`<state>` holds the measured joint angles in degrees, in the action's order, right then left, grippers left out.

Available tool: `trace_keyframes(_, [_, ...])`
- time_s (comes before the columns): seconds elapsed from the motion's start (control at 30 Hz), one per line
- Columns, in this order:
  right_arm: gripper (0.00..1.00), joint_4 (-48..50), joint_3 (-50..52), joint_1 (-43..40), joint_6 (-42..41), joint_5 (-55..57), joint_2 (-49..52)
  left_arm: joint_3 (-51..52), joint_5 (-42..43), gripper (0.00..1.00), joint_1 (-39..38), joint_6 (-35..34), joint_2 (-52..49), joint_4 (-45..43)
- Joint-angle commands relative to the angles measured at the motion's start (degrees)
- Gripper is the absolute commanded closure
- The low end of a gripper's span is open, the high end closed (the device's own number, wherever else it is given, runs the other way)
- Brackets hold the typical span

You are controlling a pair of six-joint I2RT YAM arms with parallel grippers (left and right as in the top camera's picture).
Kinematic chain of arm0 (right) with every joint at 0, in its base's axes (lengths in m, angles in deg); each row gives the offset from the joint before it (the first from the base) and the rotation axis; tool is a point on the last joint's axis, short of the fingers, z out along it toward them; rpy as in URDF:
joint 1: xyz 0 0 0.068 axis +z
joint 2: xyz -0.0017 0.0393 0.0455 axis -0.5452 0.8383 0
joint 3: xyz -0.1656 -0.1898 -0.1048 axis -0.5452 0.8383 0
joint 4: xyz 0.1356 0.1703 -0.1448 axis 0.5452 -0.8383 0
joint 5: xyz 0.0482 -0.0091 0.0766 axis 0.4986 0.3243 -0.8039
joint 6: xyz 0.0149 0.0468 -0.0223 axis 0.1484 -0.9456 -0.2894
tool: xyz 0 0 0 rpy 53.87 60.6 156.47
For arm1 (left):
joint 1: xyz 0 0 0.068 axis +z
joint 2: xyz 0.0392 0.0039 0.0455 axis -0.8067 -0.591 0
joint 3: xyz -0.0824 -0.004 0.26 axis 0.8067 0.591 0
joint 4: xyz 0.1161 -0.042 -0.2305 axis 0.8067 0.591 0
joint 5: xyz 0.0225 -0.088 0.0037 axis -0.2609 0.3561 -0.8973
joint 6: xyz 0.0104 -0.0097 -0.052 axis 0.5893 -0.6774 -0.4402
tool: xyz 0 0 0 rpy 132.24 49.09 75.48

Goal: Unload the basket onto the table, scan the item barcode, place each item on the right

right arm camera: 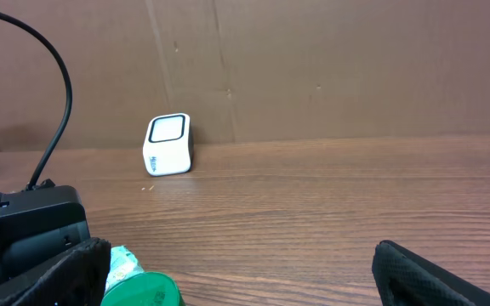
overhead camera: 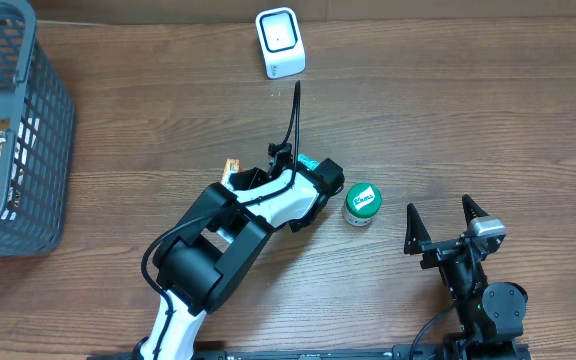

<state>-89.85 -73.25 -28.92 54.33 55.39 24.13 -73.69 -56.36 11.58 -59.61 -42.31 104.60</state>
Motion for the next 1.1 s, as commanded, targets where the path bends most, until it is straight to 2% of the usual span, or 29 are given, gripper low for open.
trace_keyframes(0.0, [0.00,0.2,0.6,-0.3,-0.4,0.7,-0.6,-0.3,1.0,0.87,0.2,-3.7,1.0,0.0])
trace_keyframes(0.07, [0.00,0.2,0.6,-0.3,-0.4,0.7,-0.6,-0.3,1.0,0.78,0.2,-4.9,1.1,0.0])
trace_keyframes(0.33, [0.00,0.2,0.6,-0.3,-0.4,0.7,-0.6,-0.4,1.7,0.55,0.2,-7.5,4.3,0.0])
trace_keyframes(0.43, [0.00,0.2,0.6,-0.3,-0.4,0.7,-0.6,-0.4,1.9,0.38,0.2,-8.9,7.0,0.0])
trace_keyframes(0.47, [0.00,0.2,0.6,-0.3,-0.4,0.7,-0.6,-0.4,3.1,0.25,0.4,-8.9,9.3,-0.1])
trace_keyframes(0.53, [0.00,0.2,0.6,-0.3,-0.4,0.7,-0.6,-0.4,6.1,0.16,1.1,-8.7,12.0,0.0])
trace_keyframes(0.63, [0.00,0.2,0.6,-0.3,-0.4,0.7,-0.6,-0.4,13.8,0.08,3.4,-5.9,15.8,-0.2])
trace_keyframes(0.67, [0.00,0.2,0.6,-0.3,-0.4,0.7,-0.6,-0.4,17.2,0.06,4.4,-4.3,16.9,-0.2])
trace_keyframes(0.7, [0.00,0.2,0.6,-0.3,-0.4,0.7,-0.6,-0.4,25.2,0.06,7.0,0.8,18.8,-0.5])
trace_keyframes(0.77, [0.00,0.2,0.6,-0.3,-0.4,0.7,-0.6,-0.4,34.6,0.10,10.2,7.0,20.0,-1.0])
trace_keyframes(0.9, [0.00,0.2,0.6,-0.3,-0.4,0.7,-0.6,-0.4,51.1,0.10,16.7,15.9,19.8,-0.9])
trace_keyframes(0.97, [0.00,0.2,0.6,-0.3,-0.4,0.7,-0.6,-0.4,55.6,0.12,19.3,18.0,19.2,-0.7])
trace_keyframes(1.07, [0.00,0.2,0.6,-0.3,-0.4,0.7,-0.6,-0.3,58.2,0.14,21.8,18.8,18.4,-0.6])
